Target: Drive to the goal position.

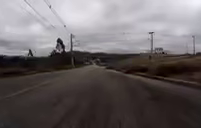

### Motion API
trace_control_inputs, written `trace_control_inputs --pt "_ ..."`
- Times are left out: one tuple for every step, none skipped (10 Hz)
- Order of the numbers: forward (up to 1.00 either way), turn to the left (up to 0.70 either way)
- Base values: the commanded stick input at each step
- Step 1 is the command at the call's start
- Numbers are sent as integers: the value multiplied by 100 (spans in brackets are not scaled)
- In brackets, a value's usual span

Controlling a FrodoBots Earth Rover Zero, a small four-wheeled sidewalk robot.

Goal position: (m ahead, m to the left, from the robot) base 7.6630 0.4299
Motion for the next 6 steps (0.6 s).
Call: trace_control_inputs --pt "70 0" --pt "70 0" --pt "70 0" --pt "70 0" --pt "70 0" --pt "70 0"
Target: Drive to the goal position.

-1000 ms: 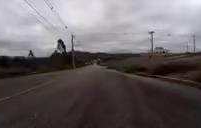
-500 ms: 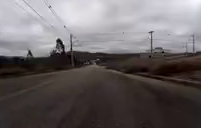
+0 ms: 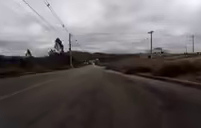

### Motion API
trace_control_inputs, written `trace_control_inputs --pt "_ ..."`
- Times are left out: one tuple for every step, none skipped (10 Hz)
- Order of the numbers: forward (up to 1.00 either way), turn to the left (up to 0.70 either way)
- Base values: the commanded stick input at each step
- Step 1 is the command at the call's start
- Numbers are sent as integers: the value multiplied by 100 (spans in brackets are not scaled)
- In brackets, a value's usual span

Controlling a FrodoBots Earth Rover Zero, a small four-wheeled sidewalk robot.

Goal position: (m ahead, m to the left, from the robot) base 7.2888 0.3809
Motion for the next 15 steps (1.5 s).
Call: trace_control_inputs --pt "70 0" --pt "70 0" --pt "70 0" --pt "70 0" --pt "70 0" --pt "70 0" --pt "70 0" --pt "70 0" --pt "70 0" --pt "70 0" --pt "70 0" --pt "70 0" --pt "70 0" --pt "70 0" --pt "70 0"
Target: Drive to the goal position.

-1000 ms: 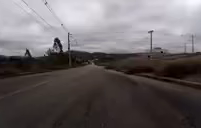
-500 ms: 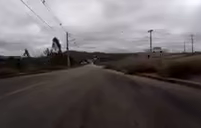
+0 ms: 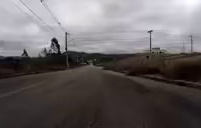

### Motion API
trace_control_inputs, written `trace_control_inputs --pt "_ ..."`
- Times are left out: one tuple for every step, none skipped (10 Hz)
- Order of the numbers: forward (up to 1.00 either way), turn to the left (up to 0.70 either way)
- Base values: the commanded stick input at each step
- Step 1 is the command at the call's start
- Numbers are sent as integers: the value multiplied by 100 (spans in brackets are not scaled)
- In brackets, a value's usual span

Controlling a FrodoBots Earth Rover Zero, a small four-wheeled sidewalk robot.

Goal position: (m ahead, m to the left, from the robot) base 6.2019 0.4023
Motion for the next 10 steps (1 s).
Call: trace_control_inputs --pt "70 0" --pt "70 0" --pt "70 0" --pt "70 0" --pt "70 0" --pt "70 0" --pt "70 0" --pt "70 0" --pt "70 3" --pt "70 14"
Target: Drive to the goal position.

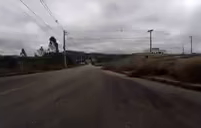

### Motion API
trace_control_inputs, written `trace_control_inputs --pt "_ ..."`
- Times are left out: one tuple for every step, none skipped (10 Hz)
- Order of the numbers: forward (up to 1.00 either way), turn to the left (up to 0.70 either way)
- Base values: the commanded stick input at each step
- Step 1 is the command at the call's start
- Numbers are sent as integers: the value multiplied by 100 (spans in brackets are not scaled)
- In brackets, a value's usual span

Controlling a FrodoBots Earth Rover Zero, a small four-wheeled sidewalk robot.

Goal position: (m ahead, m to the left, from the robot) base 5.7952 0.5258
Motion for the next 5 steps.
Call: trace_control_inputs --pt "70 13" --pt "70 5" --pt "70 0" --pt "70 0" --pt "70 0"
